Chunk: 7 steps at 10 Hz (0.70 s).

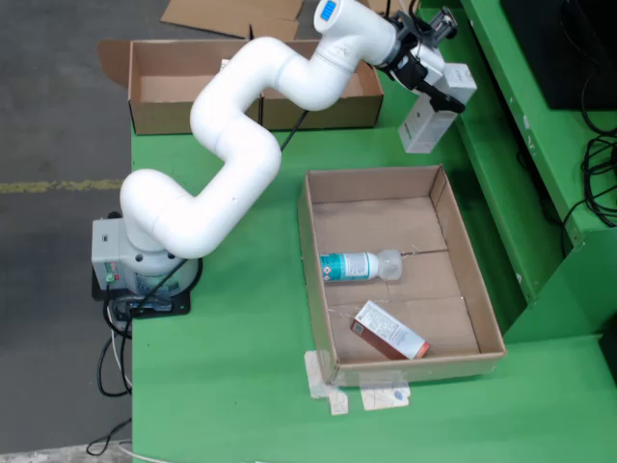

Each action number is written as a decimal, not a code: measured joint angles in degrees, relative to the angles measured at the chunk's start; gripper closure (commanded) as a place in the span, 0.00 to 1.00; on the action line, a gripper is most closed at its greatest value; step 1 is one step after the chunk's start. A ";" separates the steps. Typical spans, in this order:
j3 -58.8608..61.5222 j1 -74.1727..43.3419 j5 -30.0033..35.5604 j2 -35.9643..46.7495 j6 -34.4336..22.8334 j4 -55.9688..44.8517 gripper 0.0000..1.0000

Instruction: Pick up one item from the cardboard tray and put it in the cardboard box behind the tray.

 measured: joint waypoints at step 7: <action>0.00 1.15 14.06 17.31 4.40 -13.10 1.00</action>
